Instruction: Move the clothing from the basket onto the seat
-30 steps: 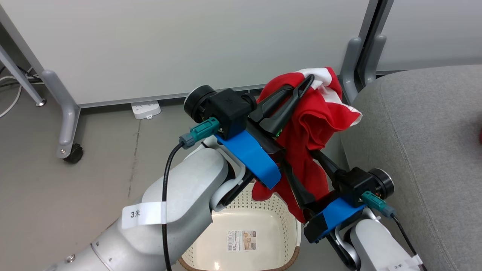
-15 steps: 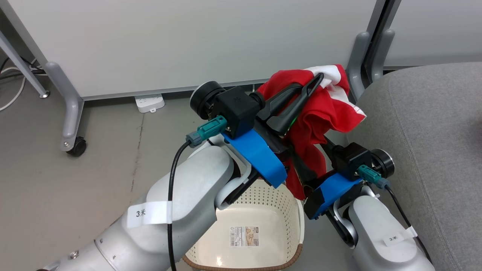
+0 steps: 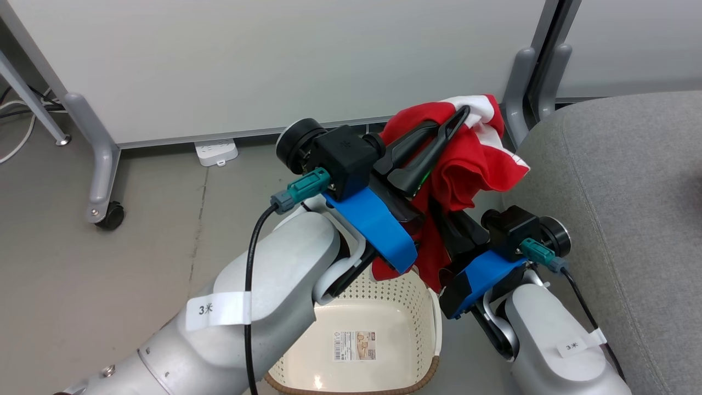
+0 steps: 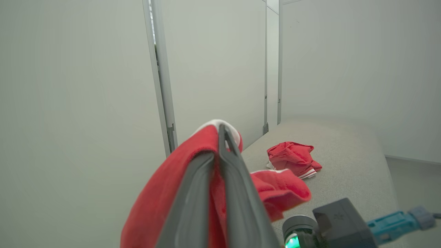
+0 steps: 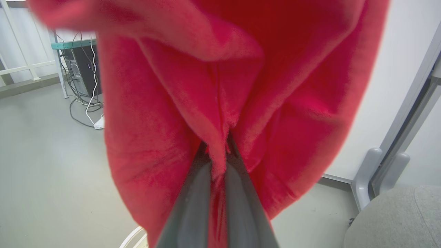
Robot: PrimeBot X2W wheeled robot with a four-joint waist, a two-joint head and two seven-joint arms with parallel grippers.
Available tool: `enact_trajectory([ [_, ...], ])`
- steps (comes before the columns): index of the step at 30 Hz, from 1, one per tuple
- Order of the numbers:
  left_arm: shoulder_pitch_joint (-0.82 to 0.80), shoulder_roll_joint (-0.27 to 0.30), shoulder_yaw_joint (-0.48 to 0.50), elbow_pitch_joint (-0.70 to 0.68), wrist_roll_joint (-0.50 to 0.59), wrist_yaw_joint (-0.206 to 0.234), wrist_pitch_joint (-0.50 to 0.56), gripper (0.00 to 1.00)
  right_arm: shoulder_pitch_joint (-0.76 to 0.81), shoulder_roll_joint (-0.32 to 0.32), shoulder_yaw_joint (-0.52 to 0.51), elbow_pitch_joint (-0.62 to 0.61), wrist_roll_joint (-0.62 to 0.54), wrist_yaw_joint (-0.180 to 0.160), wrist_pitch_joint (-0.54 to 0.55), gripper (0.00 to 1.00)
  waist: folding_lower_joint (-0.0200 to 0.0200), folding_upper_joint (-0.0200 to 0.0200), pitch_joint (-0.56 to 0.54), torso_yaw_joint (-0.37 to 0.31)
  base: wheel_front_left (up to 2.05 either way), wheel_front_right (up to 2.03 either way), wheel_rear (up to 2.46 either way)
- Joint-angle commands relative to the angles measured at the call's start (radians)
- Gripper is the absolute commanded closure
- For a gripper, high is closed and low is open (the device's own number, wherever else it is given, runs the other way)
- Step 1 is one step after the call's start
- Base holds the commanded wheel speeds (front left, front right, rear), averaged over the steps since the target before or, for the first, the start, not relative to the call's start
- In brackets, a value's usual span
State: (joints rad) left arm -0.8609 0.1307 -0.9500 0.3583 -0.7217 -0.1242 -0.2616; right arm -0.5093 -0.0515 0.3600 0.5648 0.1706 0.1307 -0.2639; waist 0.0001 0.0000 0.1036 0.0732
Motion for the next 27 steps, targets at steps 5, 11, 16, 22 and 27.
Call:
enact_trajectory([
  [5, 0.003, 0.004, 0.004, 0.009, 0.004, -0.005, -0.005, 1.00, -0.002, 0.002, 0.004, -0.009, 0.011, 0.000, -0.001, 1.00, -0.0001, 0.0000, 0.000, -0.002, 0.00, 0.00, 0.00],
  [11, 0.006, 0.004, 0.001, 0.016, 0.010, -0.006, -0.005, 1.00, 0.004, 0.002, 0.007, -0.016, 0.018, 0.000, -0.001, 1.00, -0.0001, 0.0000, 0.001, -0.002, 0.00, 0.00, 0.00],
  [16, -0.003, 0.005, -0.003, 0.032, 0.022, 0.010, -0.002, 0.00, 0.007, 0.002, 0.009, -0.020, 0.019, 0.000, -0.001, 1.00, -0.0001, 0.0000, 0.006, -0.004, 0.00, 0.00, 0.00],
  [22, -0.006, 0.007, -0.009, 0.045, 0.024, 0.011, -0.001, 0.00, 0.001, 0.002, 0.009, -0.021, 0.022, 0.000, -0.001, 1.00, -0.0001, 0.0000, 0.016, -0.008, 0.00, 0.00, 0.00],
  [27, -0.015, 0.010, -0.012, 0.050, 0.022, 0.011, 0.003, 0.00, -0.005, 0.002, 0.007, -0.025, 0.027, 0.000, -0.001, 1.00, -0.0001, 0.0000, 0.028, -0.014, 0.00, 0.00, 0.00],
])
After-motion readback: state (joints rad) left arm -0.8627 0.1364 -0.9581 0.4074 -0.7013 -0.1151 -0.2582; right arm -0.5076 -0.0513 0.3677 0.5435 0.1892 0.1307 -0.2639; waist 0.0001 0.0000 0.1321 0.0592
